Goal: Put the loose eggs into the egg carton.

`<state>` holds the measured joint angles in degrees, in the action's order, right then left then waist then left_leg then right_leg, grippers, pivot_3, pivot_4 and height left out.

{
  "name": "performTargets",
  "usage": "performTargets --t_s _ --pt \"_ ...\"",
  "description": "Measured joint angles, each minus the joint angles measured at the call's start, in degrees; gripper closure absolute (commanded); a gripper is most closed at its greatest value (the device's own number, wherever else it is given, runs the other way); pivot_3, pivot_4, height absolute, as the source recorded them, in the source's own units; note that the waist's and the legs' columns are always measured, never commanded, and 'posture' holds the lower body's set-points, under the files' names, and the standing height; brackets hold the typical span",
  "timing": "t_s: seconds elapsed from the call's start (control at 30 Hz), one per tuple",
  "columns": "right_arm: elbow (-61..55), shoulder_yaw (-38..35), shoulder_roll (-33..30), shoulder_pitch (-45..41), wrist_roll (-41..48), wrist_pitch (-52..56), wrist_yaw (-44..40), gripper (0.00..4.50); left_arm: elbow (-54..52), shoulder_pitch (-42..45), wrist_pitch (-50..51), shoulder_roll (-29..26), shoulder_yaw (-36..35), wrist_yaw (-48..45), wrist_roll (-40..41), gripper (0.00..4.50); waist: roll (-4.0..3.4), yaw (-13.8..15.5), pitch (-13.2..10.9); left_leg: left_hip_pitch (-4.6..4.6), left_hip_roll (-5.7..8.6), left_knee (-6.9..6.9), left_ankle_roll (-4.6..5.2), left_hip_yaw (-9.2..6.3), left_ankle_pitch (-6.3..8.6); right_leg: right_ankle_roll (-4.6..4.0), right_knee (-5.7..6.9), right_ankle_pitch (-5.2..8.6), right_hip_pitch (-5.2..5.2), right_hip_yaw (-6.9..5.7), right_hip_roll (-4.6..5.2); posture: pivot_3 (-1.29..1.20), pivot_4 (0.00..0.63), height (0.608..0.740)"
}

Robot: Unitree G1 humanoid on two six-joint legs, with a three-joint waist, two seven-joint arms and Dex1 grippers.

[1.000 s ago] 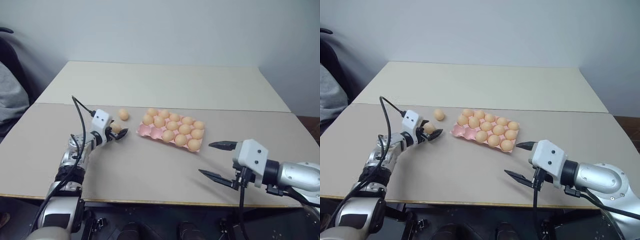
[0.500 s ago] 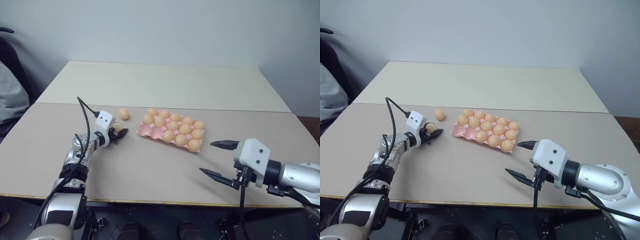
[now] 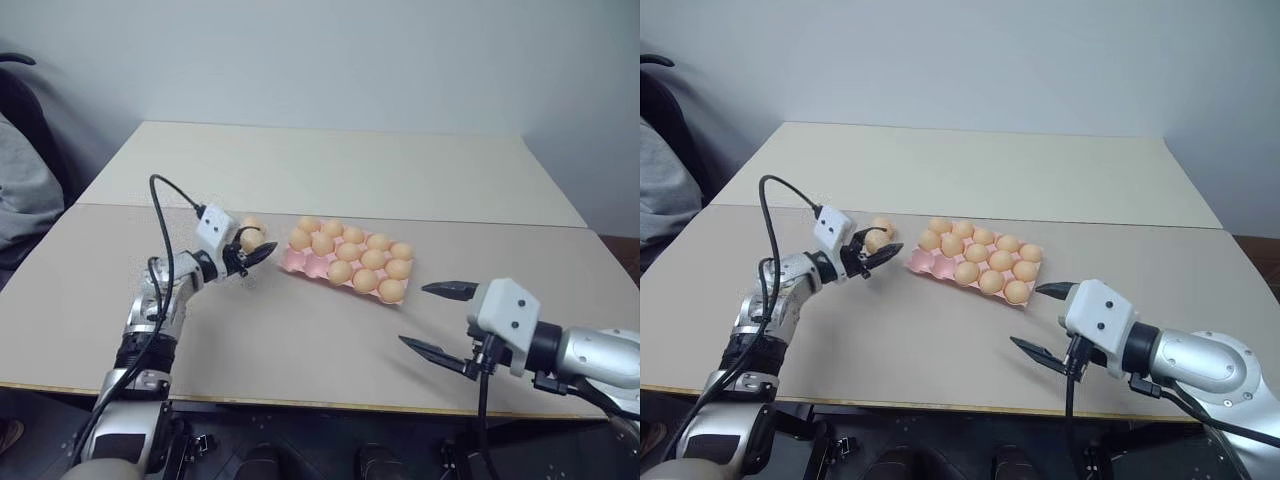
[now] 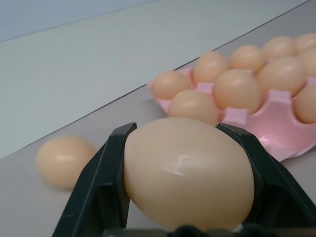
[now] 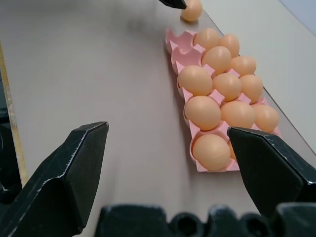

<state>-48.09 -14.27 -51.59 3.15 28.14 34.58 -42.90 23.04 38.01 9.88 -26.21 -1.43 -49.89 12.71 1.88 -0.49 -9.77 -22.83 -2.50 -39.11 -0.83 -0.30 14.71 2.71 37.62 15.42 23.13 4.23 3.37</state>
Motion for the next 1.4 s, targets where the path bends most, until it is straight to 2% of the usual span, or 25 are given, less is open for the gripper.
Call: performTargets --t_s 0.2,0.53,0.73,0.77,0.97,1.17,1.4 --pt "-1.18 -0.39 0.28 0.99 0.09 0.45 1.19 0.00 0.63 2.19 0.04 2.71 4.92 -5.61 -0.05 2.12 0.00 -0.13 0.00 -0.01 0.01 -0.01 0.01 -0.01 0.00 0.00 -0.01 0.00 0.00 0.00 0.00 0.00 0.150 0.740" --pt "-2.79 -1.74 0.45 2.95 0.05 0.62 2.98 0.00 9.58 7.45 -5.86 6.37 7.73 -8.68 -2.65 2.12 0.01 -0.32 0.00 -0.01 0.02 -0.01 0.01 -0.02 0.00 0.00 -0.01 0.00 0.00 0.01 -0.02 0.00 0.150 0.740" --pt "-3.76 -2.35 0.56 4.39 0.04 0.84 3.88 0.00 12.91 8.34 -7.63 6.86 7.60 -7.98 -3.76 0.19 0.01 -0.18 0.00 -0.02 0.03 -0.04 0.01 -0.04 0.00 0.00 -0.01 0.00 -0.01 0.00 -0.01 0.00 0.150 0.740" --pt "-3.82 -2.37 0.57 4.45 0.04 0.84 4.08 0.00 13.42 8.70 -8.54 7.34 7.27 -7.10 -3.80 0.02 0.01 -0.17 0.00 -0.01 0.03 -0.04 0.01 -0.04 0.00 0.00 -0.01 0.00 -0.02 0.00 -0.01 0.00 0.150 0.740" --pt "-3.86 -2.37 0.57 4.45 0.05 0.84 4.27 0.00 14.64 10.02 -10.92 8.77 4.98 -5.22 -3.24 0.02 0.01 -0.15 0.00 -0.04 0.03 -0.04 0.01 -0.06 0.00 0.01 -0.03 0.00 -0.01 -0.01 -0.01 0.00 0.150 0.740" --pt "-3.81 -2.38 0.57 4.48 0.06 0.84 4.21 0.00 6.97 5.74 -8.17 3.49 2.68 -8.21 -0.92 0.02 0.00 -0.57 0.01 0.03 0.01 -0.04 0.02 -0.06 0.00 0.01 0.05 0.00 -0.02 0.01 -0.03 0.00 0.150 0.740" --pt "-3.36 -1.82 0.56 2.75 0.26 0.70 3.32 0.00 -7.73 -8.34 1.19 -7.97 -2.36 -7.51 1.37 0.02 0.00 -0.53 0.01 0.01 -0.05 -0.03 0.01 -0.07 0.00 0.01 0.03 0.00 0.01 -0.01 -0.02 0.00 0.150 0.740"
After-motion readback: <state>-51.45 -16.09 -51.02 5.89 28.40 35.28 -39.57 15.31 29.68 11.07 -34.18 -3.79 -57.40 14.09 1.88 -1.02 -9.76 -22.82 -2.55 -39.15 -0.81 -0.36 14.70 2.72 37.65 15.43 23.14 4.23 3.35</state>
